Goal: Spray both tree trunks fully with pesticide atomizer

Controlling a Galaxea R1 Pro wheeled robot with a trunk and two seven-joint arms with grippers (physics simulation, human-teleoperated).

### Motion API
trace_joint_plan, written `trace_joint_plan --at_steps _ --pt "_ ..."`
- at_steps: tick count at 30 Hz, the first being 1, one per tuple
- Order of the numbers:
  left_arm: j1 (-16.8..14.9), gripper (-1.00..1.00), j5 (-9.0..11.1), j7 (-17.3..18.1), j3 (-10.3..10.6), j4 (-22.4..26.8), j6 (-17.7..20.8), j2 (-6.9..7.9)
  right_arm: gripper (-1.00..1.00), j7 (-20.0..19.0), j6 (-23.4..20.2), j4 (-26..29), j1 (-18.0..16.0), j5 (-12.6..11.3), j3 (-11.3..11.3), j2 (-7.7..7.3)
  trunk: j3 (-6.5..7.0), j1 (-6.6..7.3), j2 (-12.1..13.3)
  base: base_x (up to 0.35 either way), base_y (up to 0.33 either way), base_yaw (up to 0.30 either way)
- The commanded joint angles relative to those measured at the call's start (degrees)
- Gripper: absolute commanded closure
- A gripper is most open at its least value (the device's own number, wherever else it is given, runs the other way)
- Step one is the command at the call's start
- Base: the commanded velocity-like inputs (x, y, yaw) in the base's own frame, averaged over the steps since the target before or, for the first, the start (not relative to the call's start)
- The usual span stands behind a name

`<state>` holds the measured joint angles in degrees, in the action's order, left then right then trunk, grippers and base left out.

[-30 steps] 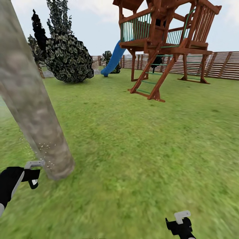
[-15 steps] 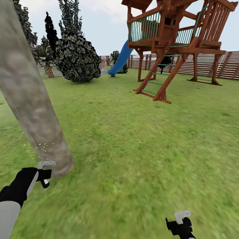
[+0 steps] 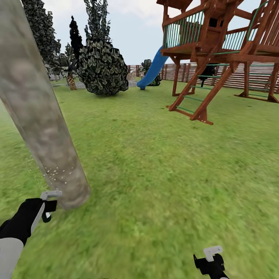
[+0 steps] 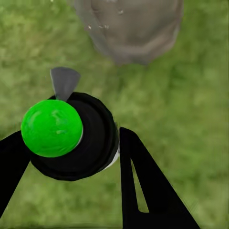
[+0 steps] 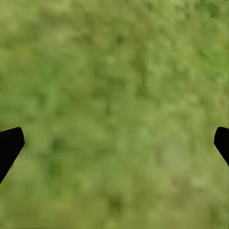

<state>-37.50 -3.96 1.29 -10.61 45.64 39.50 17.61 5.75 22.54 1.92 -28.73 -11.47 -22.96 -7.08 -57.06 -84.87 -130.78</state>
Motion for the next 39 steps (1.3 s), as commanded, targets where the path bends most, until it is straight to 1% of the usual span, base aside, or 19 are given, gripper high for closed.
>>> trace_joint_plan --at_steps 1,5,7,9,15,25,26,28,29,34,35,36,37,38,39 --pt "0.0 1.0 -0.4 0.0 0.0 0.1 0.2 -0.07 -1.0 0.1 0.1 0.0 0.0 -0.5 -0.5 0.02 -0.05 0.01 0.0 0.009 -0.005 0.276" --pt "0.0 1.0 -0.6 -0.1 0.1 0.2 0.1 -0.12 -1.0 0.1 0.1 0.0 0.0 -0.5 -0.5 -0.02 -0.05 0.01 0.0 0.103 -0.068 0.226" --pt "0.0 1.0 -0.7 -0.1 0.1 0.2 0.1 -0.18 -1.0 0.1 0.1 0.0 0.0 -0.5 -0.5 -0.03 -0.05 0.01 0.0 0.213 -0.161 0.047" --pt "0.0 1.0 -0.8 -0.1 0.2 0.2 0.1 -0.54 -1.0 0.1 0.1 0.0 0.0 -0.5 -0.5 -0.12 -0.05 0.01 0.0 0.186 -0.214 0.006" --pt "0.0 1.0 -1.0 -0.1 0.2 0.3 0.1 -0.56 -1.0 0.1 0.1 0.0 0.0 -0.5 -0.5 -0.12 -0.05 0.01 0.0 0.071 -0.258 0.015" --pt "0.0 1.0 -1.1 -0.2 0.2 0.2 0.3 -0.54 -1.0 0.1 0.1 0.0 0.0 -0.5 -0.6 -0.12 -0.05 0.01 0.0 0.011 -0.273 0.262" --pt "0.0 1.0 -1.1 -0.3 0.2 0.1 0.3 -0.55 -1.0 0.1 0.1 0.0 0.0 -0.5 -0.6 -0.11 -0.05 0.01 0.0 0.103 -0.274 0.277" --pt "0.0 1.0 -0.8 -2.4 0.3 0.1 0.3 -0.57 -1.0 0.1 0.1 0.0 0.0 -0.5 -0.6 -0.1 -0.05 0.01 0.0 0.147 -0.261 0.277" --pt "0.0 1.0 -0.7 -2.8 0.3 0.1 0.2 -0.6 -1.0 0.1 0.1 0.0 0.0 -0.5 -0.6 -0.08 -0.05 0.01 0.0 0.178 -0.242 0.277" --pt "0.0 1.0 -1.0 -3.1 0.3 0.1 0.2 -0.56 -1.0 0.1 0.1 0.0 0.0 -0.5 -0.6 -0.09 -0.05 0.01 0.0 0.178 -0.236 0.278" --pt "0.0 1.0 -0.7 -3.1 0.3 0.0 0.2 -0.61 -1.0 0.1 0.1 0.0 0.0 -0.5 -0.5 -0.11 -0.05 0.01 0.0 0.175 -0.234 0.166" --pt "0.0 1.0 -0.5 -3.1 0.3 0.0 0.2 -0.69 -1.0 0.1 0.1 0.0 0.0 -0.5 -0.5 -0.11 -0.05 0.01 0.0 0.175 -0.234 0.106" --pt "0.0 1.0 -0.5 -3.1 0.3 0.0 0.2 -1.28 -1.0 0.1 0.1 0.0 0.0 -0.5 -0.5 -0.12 -0.05 0.01 0.0 0.175 -0.234 0.055" --pt "0.0 1.0 -0.8 -3.1 0.3 -0.1 0.2 -2.38 -1.0 0.1 0.1 0.0 0.0 -0.5 -0.5 -0.12 -0.05 0.01 0.0 0.18 -0.233 0.018" --pt "0.2 1.0 -1.0 -3.1 0.3 -0.3 -0.3 -2.99 -1.0 0.1 0.1 0.0 0.0 -0.5 -0.5 -0.16 -0.05 0.01 0.0 0.199 -0.229 0.003"
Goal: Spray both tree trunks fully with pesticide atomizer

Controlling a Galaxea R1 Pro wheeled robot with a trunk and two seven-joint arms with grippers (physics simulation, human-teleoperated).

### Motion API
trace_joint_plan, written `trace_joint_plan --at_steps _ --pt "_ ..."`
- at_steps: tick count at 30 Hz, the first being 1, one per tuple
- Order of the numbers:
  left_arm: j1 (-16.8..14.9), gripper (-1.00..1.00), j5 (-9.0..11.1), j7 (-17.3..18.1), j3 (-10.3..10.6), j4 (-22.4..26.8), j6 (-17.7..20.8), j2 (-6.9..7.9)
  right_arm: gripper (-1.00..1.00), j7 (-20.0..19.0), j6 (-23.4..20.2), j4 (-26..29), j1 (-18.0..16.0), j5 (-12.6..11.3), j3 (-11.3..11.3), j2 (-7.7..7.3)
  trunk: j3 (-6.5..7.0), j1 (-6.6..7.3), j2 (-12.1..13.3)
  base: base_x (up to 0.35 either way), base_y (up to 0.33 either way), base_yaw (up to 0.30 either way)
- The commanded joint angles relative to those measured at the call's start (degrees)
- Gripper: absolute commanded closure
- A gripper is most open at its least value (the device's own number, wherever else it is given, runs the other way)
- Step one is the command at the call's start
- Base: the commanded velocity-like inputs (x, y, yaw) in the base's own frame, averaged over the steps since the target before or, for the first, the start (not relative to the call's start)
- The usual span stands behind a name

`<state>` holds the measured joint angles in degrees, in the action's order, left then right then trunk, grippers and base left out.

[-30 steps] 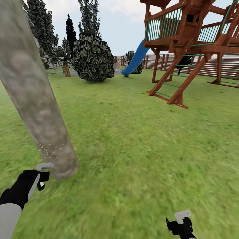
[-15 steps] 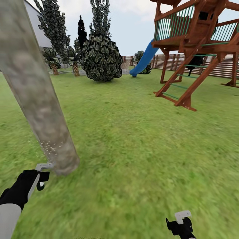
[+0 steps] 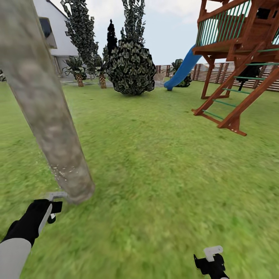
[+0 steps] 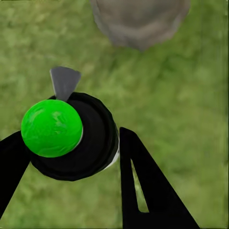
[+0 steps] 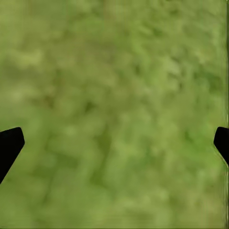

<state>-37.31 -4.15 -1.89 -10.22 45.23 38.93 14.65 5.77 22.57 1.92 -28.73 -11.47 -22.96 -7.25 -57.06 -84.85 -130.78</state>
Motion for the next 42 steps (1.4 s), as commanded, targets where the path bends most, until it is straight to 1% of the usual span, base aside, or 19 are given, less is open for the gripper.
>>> trace_joint_plan --at_steps 1,3,4,6,7,9,11,15,18,20,24,29,33,38,42 --pt "0.3 1.0 -0.8 0.1 -0.1 -0.2 -0.3 -0.07 -1.0 0.1 0.1 0.0 0.0 -0.5 -0.5 -0.02 -0.05 -0.01 0.0 0.201 -0.228 0.002" --pt "1.4 1.0 -0.6 0.1 -0.3 -3.3 -5.4 -0.09 -1.0 0.1 0.1 0.0 0.0 -0.5 -0.5 -0.09 -0.05 -0.01 0.0 0.222 -0.204 0.001" --pt "1.6 1.0 -0.4 0.1 -0.5 -6.5 -7.2 -0.07 -1.0 0.1 0.1 0.0 0.0 -0.5 -0.5 -0.12 -0.05 -0.01 0.0 0.239 -0.18 0.0" --pt "1.7 1.0 -0.4 0.0 -0.6 -9.4 -10.1 -0.07 -1.0 0.1 0.1 0.0 0.0 -0.5 -0.5 -0.13 -0.05 -0.01 0.0 0.242 -0.176 0.0" --pt "1.8 1.0 -0.4 -0.2 -0.6 -11.0 -12.3 -0.04 -1.0 0.1 0.1 0.0 0.0 -0.5 -0.5 -0.13 -0.05 -0.01 0.0 0.25 -0.172 0.0" --pt "1.8 1.0 -0.1 -1.7 -0.7 -12.4 -14.0 -0.06 -1.0 0.1 0.1 0.0 0.0 -0.5 -0.5 0.0 -0.05 -0.01 0.0 0.268 -0.166 0.053" --pt "1.8 1.0 0.2 -3.2 -0.7 -12.9 -14.5 -0.04 -1.0 0.1 0.1 0.0 0.0 -0.5 -0.5 0.03 -0.05 -0.01 0.0 0.284 -0.143 0.219" --pt "2.3 1.0 0.6 -3.7 -0.7 -13.1 -14.9 -0.02 -1.0 0.1 0.1 0.0 0.0 -0.5 -0.5 0.04 -0.05 -0.01 0.0 0.317 -0.05 0.265" --pt "2.6 1.0 2.8 -3.7 -0.7 -13.1 -15.1 -0.06 -1.0 0.1 0.1 0.0 0.0 -0.5 -0.5 0.03 -0.05 -0.01 0.0 0.335 -0.002 0.273" --pt "2.7 1.0 3.4 -3.7 -0.7 -13.1 -15.1 -0.06 -1.0 0.1 0.1 0.0 0.0 -0.5 -0.5 0.04 -0.05 -0.01 0.0 0.336 -0.014 0.272" --pt "2.7 1.0 3.5 -3.6 -0.6 -13.1 -15.2 -0.15 -1.0 0.1 0.1 0.0 0.0 -0.5 -0.6 0.04 -0.05 -0.01 0.0 0.231 -0.166 0.073" --pt "2.7 1.0 3.5 -3.6 -0.6 -13.1 -15.2 -0.15 -1.0 0.1 0.1 0.0 0.0 -0.5 -0.6 0.04 -0.05 -0.01 0.0 0.04 -0.264 0.021" --pt "2.7 1.0 3.4 -3.6 -0.6 -13.1 -15.1 -0.15 -1.0 0.1 0.1 0.0 0.0 -0.5 -0.6 0.04 -0.05 -0.01 0.0 0.046 -0.269 0.232" --pt "2.7 1.0 3.5 -3.6 -0.6 -13.1 -15.1 -0.15 -1.0 0.1 0.1 0.0 0.0 -0.4 -0.6 0.04 -0.05 -0.01 0.0 0.186 -0.237 0.26" --pt "2.7 1.0 3.5 -3.6 -0.6 -13.1 -15.1 -0.23 -1.0 0.1 0.0 0.0 0.0 -0.5 -0.6 0.04 -0.05 -0.01 0.0 0.227 -0.208 0.028"
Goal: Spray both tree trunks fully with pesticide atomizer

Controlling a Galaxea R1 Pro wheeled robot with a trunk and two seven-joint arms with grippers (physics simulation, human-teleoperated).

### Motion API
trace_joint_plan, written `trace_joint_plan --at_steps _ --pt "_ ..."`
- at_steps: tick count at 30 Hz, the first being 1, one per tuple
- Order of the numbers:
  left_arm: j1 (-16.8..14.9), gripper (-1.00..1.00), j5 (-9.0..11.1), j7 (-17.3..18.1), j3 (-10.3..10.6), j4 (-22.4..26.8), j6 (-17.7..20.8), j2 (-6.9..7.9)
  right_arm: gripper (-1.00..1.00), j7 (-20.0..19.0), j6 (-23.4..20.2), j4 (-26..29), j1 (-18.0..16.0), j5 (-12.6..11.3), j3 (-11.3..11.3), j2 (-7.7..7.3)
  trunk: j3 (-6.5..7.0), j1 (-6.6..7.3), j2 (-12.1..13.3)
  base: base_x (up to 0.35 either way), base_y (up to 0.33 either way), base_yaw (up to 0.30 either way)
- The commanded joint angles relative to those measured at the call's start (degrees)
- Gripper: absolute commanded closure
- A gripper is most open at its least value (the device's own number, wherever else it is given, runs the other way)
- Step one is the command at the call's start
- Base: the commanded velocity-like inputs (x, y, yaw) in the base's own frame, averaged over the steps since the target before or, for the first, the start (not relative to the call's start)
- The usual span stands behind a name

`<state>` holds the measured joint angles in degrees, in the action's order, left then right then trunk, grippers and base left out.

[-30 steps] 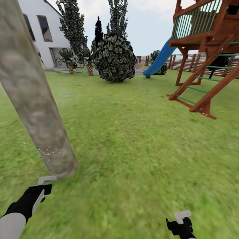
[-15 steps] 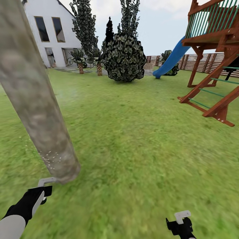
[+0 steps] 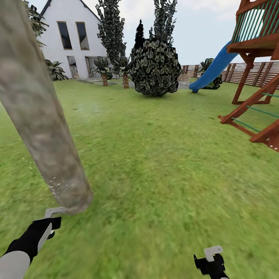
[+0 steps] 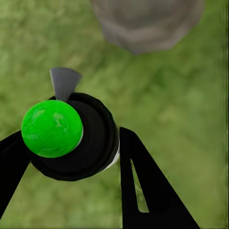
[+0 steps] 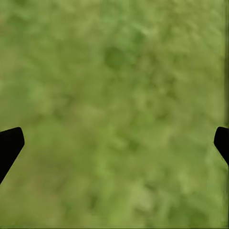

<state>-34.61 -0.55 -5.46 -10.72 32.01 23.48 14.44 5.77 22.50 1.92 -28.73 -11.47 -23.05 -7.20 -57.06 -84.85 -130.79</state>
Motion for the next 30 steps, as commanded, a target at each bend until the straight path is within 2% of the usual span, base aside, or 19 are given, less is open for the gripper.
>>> trace_joint_plan --at_steps 1,9,20,30 --pt "0.0 1.0 -0.1 -0.1 -0.1 0.1 0.3 -0.02 -1.0 0.1 0.1 0.0 0.0 -0.5 -0.5 0.0 -0.05 -0.01 0.0 0.231 -0.203 0.004" --pt "0.0 1.0 -0.2 -0.1 -0.1 0.2 0.4 0.05 -1.0 0.1 0.2 0.0 0.0 -0.4 -0.5 0.0 -0.05 -0.01 0.0 0.221 -0.206 0.012" --pt "0.0 1.0 -0.2 -0.2 -0.2 0.2 0.4 0.07 -1.0 0.1 0.2 0.0 0.0 -0.5 -0.5 0.09 -0.05 -0.01 0.0 0.119 -0.253 0.237" --pt "0.0 1.0 -0.3 -0.3 -0.1 0.3 0.5 0.2 -1.0 0.1 0.1 0.0 0.0 -0.4 -0.5 -0.09 -0.05 -0.01 0.0 0.177 -0.238 0.009"
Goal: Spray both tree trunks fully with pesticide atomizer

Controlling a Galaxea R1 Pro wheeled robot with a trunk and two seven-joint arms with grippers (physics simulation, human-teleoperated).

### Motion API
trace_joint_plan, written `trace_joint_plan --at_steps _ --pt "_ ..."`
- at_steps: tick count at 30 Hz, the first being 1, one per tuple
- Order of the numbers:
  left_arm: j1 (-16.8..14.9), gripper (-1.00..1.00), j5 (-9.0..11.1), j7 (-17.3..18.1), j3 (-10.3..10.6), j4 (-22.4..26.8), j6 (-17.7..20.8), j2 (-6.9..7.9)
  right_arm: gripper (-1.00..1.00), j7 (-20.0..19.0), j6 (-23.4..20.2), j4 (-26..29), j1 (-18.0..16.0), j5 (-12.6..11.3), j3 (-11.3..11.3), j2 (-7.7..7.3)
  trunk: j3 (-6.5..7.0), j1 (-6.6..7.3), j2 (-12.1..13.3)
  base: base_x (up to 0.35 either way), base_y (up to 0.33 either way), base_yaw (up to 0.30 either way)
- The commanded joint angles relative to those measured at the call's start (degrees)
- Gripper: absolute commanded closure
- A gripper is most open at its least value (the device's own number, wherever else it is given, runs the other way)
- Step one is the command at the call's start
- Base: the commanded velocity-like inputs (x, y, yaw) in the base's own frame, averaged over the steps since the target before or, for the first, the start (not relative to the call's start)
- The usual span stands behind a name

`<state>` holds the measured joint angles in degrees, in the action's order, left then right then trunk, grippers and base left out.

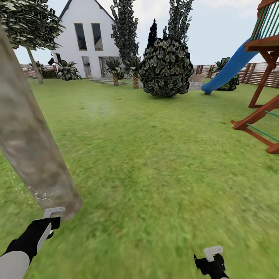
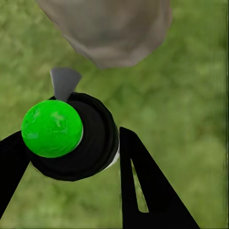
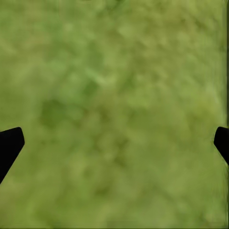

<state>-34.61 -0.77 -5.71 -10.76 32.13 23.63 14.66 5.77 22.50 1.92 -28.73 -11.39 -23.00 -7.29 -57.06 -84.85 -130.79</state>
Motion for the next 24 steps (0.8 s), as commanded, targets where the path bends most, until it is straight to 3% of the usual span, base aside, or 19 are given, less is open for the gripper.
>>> trace_joint_plan --at_steps 1,5,16,24 --pt "0.0 1.0 -0.1 -0.1 -0.1 0.1 0.4 0.03 -1.0 0.1 0.1 0.0 0.0 -0.5 -0.5 0.0 -0.05 -0.01 0.0 0.228 -0.209 0.0" --pt "0.0 1.0 0.0 -2.7 -0.1 0.0 0.4 0.07 -1.0 0.1 0.1 0.0 0.0 -0.6 -0.5 0.08 -0.05 -0.01 0.0 0.23 -0.208 0.096" --pt "0.0 1.0 0.1 -3.0 -0.1 0.0 0.5 0.06 -1.0 0.1 0.2 0.0 0.0 -0.6 -0.5 0.09 -0.05 -0.01 0.0 0.234 -0.194 0.27" --pt "0.0 1.0 0.1 -3.0 -0.1 0.0 0.5 -0.02 -1.0 0.1 0.1 0.0 0.0 -0.6 -0.6 0.09 -0.05 -0.01 0.0 0.003 -0.145 0.277"
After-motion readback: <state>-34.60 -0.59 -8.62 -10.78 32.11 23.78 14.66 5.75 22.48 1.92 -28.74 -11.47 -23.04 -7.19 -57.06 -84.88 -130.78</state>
